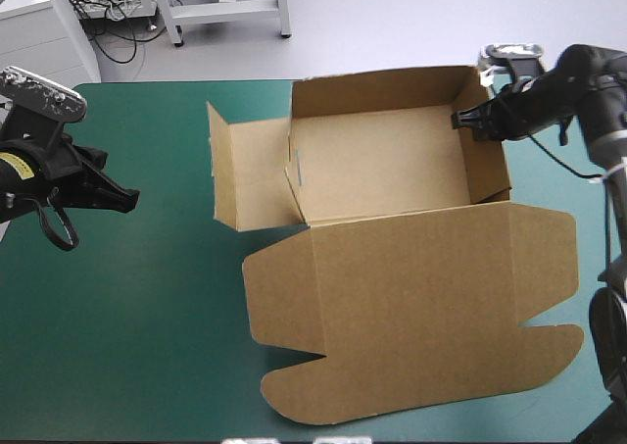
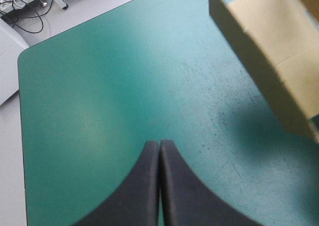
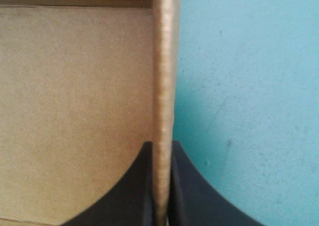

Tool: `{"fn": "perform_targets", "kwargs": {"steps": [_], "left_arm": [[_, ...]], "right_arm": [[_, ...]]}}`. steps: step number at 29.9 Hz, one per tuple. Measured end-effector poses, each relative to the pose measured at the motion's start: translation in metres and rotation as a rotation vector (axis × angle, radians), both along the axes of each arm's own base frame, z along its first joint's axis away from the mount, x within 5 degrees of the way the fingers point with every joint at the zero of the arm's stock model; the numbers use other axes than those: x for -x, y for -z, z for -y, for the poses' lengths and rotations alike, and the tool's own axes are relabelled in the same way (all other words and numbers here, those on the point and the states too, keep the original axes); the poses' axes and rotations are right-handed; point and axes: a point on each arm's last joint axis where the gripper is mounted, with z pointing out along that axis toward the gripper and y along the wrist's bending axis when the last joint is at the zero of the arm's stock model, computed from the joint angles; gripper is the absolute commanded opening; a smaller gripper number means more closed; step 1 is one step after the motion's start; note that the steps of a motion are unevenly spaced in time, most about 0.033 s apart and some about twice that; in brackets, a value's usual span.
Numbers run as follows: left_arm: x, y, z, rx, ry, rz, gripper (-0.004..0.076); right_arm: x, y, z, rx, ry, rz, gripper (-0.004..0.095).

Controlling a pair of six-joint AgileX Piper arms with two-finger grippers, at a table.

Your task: Fold the box

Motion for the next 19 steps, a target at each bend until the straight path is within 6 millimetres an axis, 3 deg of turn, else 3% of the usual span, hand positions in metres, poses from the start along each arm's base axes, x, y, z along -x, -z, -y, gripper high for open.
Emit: {"fn": "perform_targets", "kwargs": {"steps": [7,12,19], "left_arm": [[-0.009,0.005,0.002,-0.011,0.031,-0.024,-0.0005],[-0.022,0.009,-0.006,0.098,0.080,-0.058,-0.0005],[-0.041,0.025,-0.040,0.361,0.103,-0.052,-0.0006]], "right_arm": [[0.050,-0.059,0.042,-0.071,0.075,0.186,-0.0023],[0.073,-0.079,0.043,-0.076,0.084,0.254,-0.0023],[0.085,-0.089,0.037,-0.108,0.062,0.292,-0.0023]]}}
